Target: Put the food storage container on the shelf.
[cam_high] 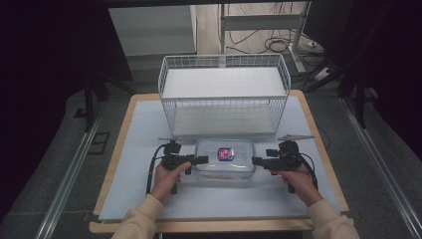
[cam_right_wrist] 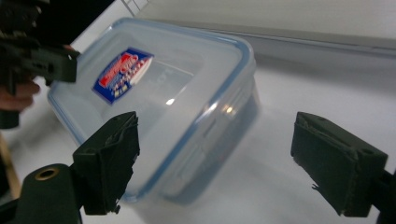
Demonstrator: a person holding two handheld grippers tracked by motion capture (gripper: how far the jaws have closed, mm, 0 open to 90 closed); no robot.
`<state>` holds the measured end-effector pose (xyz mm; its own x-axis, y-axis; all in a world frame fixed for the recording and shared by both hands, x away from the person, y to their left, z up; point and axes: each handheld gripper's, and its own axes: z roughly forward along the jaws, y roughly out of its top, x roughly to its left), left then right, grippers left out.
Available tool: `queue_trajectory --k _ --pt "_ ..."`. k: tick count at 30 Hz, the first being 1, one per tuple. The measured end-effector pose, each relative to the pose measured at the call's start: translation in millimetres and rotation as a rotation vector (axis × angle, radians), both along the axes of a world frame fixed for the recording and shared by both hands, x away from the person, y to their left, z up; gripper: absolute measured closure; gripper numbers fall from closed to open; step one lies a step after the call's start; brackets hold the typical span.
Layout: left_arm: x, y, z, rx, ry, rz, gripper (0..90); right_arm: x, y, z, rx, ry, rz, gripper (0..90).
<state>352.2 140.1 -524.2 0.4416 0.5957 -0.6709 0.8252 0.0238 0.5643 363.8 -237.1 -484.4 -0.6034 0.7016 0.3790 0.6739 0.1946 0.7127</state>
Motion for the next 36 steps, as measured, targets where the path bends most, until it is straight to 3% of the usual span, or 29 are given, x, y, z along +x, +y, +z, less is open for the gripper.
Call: queue_trajectory --k 1,5,7,11,19,22,24,27,30,36 --pt "0.0 0.0 0.0 0.000 0.000 0.000 26.1 5.3 3.0 -2.3 0.020 0.032 0.001 16.5" --pt "0.1 0.0 -0.1 -0.001 0.000 0.000 26.1 10.7 7.5 -5.4 0.025 0.058 0.007 16.7" --pt "0.1 0.0 -0.2 -0.001 0.000 0.000 26.2 15.0 11.7 -8.5 0.038 0.093 0.019 16.6" --pt "0.1 0.0 -0.2 -0.001 -0.001 0.000 26.1 16.9 15.8 -13.2 0.041 0.120 0.033 16.1" --pt "0.0 -0.1 -0.2 -0.001 -0.002 0.000 26.1 20.9 18.0 -22.5 0.123 0.229 0.067 16.9" --pt "-0.1 -0.4 -0.5 -0.003 -0.005 0.003 26.1 21.4 19.4 -24.5 0.131 0.247 0.062 15.8" --pt "-0.1 -0.5 -0.4 -0.002 -0.005 0.003 26.1 21.6 17.2 -24.4 0.147 0.270 0.049 20.0" --pt "-0.5 -0.9 -0.4 -0.001 -0.007 0.008 26.2 20.9 13.6 -21.5 0.151 0.258 0.045 27.1" --pt "-1.1 -0.8 -0.3 0.000 -0.008 0.009 26.3 19.8 12.7 -19.6 0.146 0.249 0.043 28.7" --pt "-4.3 -1.0 1.9 0.013 -0.027 0.007 27.6 17.9 8.0 -19.5 0.189 0.267 0.020 35.5"
